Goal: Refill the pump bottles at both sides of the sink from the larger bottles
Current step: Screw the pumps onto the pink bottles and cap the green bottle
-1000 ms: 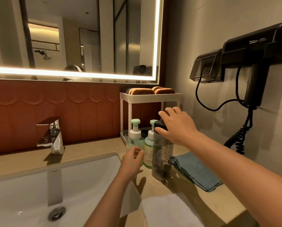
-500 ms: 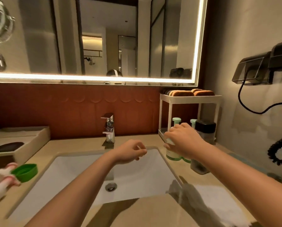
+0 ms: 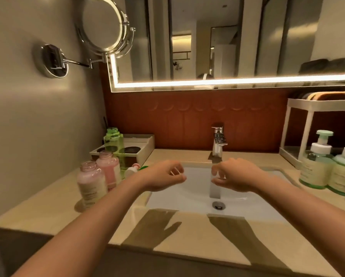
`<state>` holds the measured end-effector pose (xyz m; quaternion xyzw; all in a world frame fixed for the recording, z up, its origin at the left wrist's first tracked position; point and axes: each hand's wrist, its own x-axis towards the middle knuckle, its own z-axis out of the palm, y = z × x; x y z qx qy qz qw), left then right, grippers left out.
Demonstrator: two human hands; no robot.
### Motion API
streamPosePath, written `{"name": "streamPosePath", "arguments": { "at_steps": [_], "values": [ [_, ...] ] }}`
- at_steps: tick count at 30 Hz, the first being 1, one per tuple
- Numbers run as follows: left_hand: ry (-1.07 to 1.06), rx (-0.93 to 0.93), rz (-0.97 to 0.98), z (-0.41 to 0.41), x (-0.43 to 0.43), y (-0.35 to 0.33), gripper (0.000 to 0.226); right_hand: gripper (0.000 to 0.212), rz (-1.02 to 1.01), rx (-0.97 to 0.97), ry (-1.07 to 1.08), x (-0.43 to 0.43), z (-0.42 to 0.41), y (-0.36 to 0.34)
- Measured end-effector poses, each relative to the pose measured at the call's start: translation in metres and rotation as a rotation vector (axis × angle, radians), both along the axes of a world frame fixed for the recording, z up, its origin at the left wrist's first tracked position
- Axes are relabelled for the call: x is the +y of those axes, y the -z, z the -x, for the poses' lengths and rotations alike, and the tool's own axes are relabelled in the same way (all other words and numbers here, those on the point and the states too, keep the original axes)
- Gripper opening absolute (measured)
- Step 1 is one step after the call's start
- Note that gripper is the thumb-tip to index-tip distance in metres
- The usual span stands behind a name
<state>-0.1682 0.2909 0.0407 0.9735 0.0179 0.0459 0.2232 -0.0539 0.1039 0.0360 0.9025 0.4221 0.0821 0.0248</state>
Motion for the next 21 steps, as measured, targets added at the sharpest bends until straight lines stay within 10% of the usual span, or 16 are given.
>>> {"name": "streamPosePath", "arguments": {
  "at_steps": [10,21],
  "values": [
    [-0.51,-0.564,-0.364,0.082,0.104,0.021,0.051,0.033,0.016,0.155,-0.153,0.115,0.047,0.017],
    [-0.732,-0.698,0.524,0.085,0.157,0.07,0.097,0.034,-0.112,0.278,-0.048,0.206,0.043,0.052]
  ]
}}
